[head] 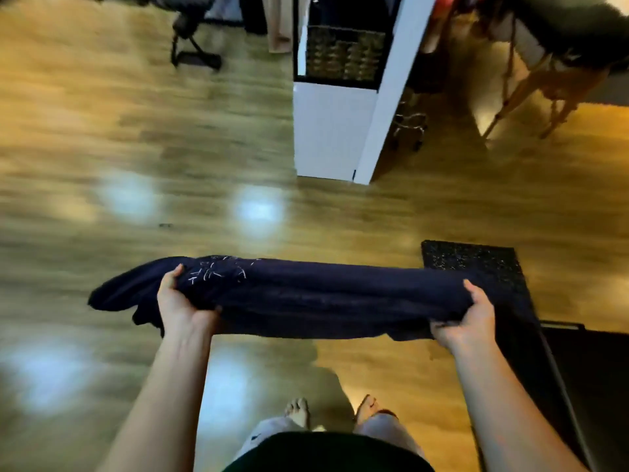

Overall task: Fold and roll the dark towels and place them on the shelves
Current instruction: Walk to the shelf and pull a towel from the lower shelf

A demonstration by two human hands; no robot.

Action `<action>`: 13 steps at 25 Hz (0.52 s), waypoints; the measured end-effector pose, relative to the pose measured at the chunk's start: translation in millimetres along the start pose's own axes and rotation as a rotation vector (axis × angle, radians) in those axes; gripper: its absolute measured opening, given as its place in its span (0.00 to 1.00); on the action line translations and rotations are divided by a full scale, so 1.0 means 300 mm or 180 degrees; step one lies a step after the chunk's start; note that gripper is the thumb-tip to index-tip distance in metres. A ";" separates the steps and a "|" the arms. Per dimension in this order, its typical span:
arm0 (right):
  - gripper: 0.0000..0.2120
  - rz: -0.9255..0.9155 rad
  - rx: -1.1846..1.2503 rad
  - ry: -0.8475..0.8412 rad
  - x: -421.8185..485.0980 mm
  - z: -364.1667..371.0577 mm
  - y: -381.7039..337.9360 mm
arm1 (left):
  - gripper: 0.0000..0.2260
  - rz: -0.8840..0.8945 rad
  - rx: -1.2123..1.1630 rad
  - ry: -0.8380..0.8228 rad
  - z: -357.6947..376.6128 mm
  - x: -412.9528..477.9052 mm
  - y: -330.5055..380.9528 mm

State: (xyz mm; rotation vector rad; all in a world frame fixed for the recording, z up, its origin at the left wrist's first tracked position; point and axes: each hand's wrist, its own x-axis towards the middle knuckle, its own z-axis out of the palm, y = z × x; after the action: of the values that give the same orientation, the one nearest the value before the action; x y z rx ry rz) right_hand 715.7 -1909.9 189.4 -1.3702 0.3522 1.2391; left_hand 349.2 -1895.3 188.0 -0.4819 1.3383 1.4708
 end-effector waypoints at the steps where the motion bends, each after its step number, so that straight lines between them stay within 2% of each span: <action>1: 0.09 0.0120 -0.0213 -0.0135 -0.003 0.127 0.094 | 0.09 0.0112 -0.0235 0.0129 -0.057 0.046 0.109; 4: 0.16 0.0204 -0.0471 -0.0284 0.000 0.359 0.239 | 0.13 0.0228 -0.0678 0.0308 -0.133 0.124 0.269; 7: 0.25 0.0362 -0.0894 -0.0386 0.045 0.691 0.417 | 0.11 0.0354 -0.1123 0.0756 -0.167 0.256 0.451; 10: 0.21 0.0438 -0.1045 -0.0614 0.098 1.003 0.543 | 0.16 0.0387 -0.1258 0.0823 -0.092 0.398 0.610; 13: 0.20 0.0513 -0.1155 -0.0670 0.185 1.339 0.632 | 0.18 0.0425 -0.1261 0.0890 0.072 0.580 0.795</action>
State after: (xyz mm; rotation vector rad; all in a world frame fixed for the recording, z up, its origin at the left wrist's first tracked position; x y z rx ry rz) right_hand 404.5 -1590.6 148.7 -1.5188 0.0924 1.6243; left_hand 84.8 -1764.1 163.9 -0.8944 1.3121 1.8425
